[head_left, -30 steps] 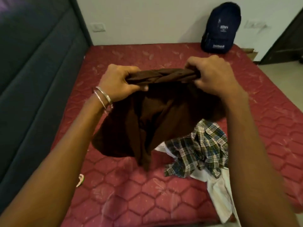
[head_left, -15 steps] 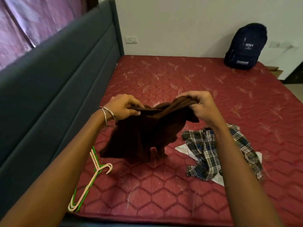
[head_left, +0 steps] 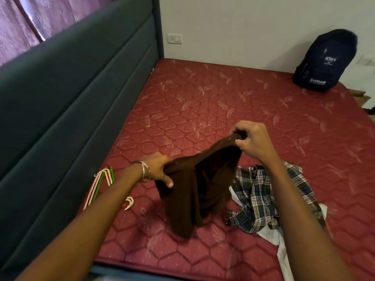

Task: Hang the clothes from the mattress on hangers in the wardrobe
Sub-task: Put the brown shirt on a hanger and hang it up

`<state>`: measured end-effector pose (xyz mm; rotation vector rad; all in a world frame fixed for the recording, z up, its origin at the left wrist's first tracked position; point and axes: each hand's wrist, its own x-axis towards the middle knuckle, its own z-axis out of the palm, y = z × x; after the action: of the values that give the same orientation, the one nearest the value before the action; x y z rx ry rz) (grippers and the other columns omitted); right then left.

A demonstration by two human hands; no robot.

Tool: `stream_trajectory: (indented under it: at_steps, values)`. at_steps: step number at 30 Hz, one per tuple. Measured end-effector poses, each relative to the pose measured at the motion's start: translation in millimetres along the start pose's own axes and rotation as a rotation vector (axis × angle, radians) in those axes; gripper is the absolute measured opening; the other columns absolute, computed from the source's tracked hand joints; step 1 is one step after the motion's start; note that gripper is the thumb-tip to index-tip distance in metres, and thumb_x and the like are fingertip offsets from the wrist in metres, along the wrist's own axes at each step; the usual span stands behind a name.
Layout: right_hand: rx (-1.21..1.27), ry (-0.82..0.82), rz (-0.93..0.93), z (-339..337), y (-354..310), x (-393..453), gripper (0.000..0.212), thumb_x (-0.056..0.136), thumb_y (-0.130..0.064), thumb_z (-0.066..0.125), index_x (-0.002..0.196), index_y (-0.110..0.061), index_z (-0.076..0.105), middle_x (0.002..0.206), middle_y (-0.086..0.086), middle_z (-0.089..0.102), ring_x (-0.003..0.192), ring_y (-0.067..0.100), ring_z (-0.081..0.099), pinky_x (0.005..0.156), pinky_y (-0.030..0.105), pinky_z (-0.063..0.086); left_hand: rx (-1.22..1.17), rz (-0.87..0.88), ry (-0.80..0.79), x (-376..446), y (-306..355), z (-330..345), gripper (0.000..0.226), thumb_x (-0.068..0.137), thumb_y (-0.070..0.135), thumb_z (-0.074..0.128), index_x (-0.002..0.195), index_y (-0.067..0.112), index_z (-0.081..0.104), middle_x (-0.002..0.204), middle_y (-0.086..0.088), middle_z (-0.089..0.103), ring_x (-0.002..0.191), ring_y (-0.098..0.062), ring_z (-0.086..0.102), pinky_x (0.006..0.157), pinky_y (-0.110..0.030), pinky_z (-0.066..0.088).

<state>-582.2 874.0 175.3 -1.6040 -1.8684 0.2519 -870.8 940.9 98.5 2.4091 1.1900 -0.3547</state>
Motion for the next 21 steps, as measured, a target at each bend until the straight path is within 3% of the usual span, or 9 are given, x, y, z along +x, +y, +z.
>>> stream_trajectory:
  at_steps: [2, 3, 6, 8, 10, 13, 16, 19, 21]
  values:
    - [0.101, 0.026, 0.090, 13, 20, 1, 0.016, 0.060, -0.006, 0.057, 0.073, -0.011, 0.065, 0.079, 0.001, 0.061, 0.074, 0.018, 0.054, 0.062, 0.024, 0.039, 0.371, -0.230, 0.206, 14, -4, 9, 0.047, 0.067, 0.054, 0.074, 0.100, 0.022, 0.065, 0.111, 0.000, 0.054, 0.111, -0.023, 0.047, 0.085, -0.036, 0.038]
    - [0.167, 0.023, 0.171, 17, 32, 0, 0.015, 0.063, -0.004, 0.059, 0.072, -0.015, 0.063, 0.081, 0.001, 0.058, 0.076, 0.017, 0.051, 0.064, 0.029, 0.040, 0.330, -0.317, 0.383, 20, -10, 14, 0.046, 0.067, 0.051, 0.076, 0.102, 0.022, 0.066, 0.116, -0.001, 0.050, 0.114, -0.026, 0.042, 0.090, -0.039, 0.034]
    - [0.322, -0.135, 0.314, 21, 63, 0, 0.037, 0.065, 0.016, 0.059, 0.070, -0.021, 0.060, 0.086, 0.005, 0.054, 0.081, 0.017, 0.052, 0.069, 0.033, 0.045, -0.574, -0.409, 0.849, 29, -19, 24, 0.026, 0.070, 0.008, 0.079, 0.091, 0.013, 0.064, 0.099, -0.010, 0.055, 0.097, -0.028, 0.050, 0.079, -0.023, 0.041]
    - [0.458, -0.309, 0.327, 17, 68, 5, 0.042, 0.067, 0.026, 0.057, 0.072, -0.015, 0.062, 0.086, 0.012, 0.056, 0.079, 0.021, 0.059, 0.066, 0.040, 0.053, -1.026, -0.386, 0.869, 29, -17, 26, 0.034, 0.073, -0.017, 0.064, 0.082, 0.015, 0.054, 0.081, -0.002, 0.055, 0.081, -0.017, 0.054, 0.063, -0.010, 0.044]
    - [0.561, -0.461, 0.310, 10, 67, 17, 0.040, 0.068, 0.031, 0.053, 0.072, -0.008, 0.063, 0.076, 0.014, 0.058, 0.066, 0.024, 0.060, 0.057, 0.043, 0.052, -0.986, -0.241, 0.743, 23, -14, 21, 0.040, 0.072, -0.024, 0.061, 0.087, 0.012, 0.052, 0.078, 0.010, 0.056, 0.077, 0.007, 0.055, 0.072, -0.003, 0.040]
    - [0.607, -0.681, 0.286, 0, 63, 46, 0.039, 0.063, 0.025, 0.049, 0.074, -0.007, 0.069, 0.064, 0.012, 0.058, 0.049, 0.017, 0.055, 0.041, 0.024, 0.045, -1.104, -0.018, 0.383, 11, -16, 1, 0.038, 0.069, -0.002, 0.075, 0.100, 0.011, 0.057, 0.079, 0.024, 0.068, 0.080, 0.015, 0.057, 0.083, -0.009, 0.040]
    - [0.667, -0.758, 0.240, 1, 60, 80, 0.037, 0.061, 0.014, 0.056, 0.082, -0.010, 0.074, 0.069, 0.008, 0.064, 0.057, 0.014, 0.058, 0.049, 0.020, 0.046, -1.132, 0.101, 0.258, 11, -30, -38, 0.041, 0.057, 0.022, 0.080, 0.096, 0.020, 0.066, 0.084, 0.021, 0.070, 0.082, 0.007, 0.061, 0.079, -0.011, 0.046]
    - [0.513, -0.711, 0.258, 29, 72, 120, 0.036, 0.074, 0.021, 0.059, 0.095, -0.006, 0.070, 0.070, -0.004, 0.066, 0.061, 0.004, 0.058, 0.055, 0.021, 0.045, -0.783, -0.002, 0.419, 42, -53, -62, 0.034, 0.069, 0.000, 0.078, 0.096, 0.019, 0.069, 0.090, 0.018, 0.070, 0.088, 0.002, 0.062, 0.087, -0.013, 0.046]
    - [0.266, -0.493, 0.270, 70, 89, 141, 0.029, 0.074, 0.010, 0.071, 0.092, -0.012, 0.069, 0.077, -0.002, 0.066, 0.066, 0.005, 0.060, 0.063, 0.029, 0.049, -0.435, -0.170, 0.659, 74, -72, -58, 0.043, 0.069, 0.000, 0.078, 0.108, 0.014, 0.068, 0.104, 0.002, 0.070, 0.100, -0.013, 0.062, 0.092, -0.015, 0.039]
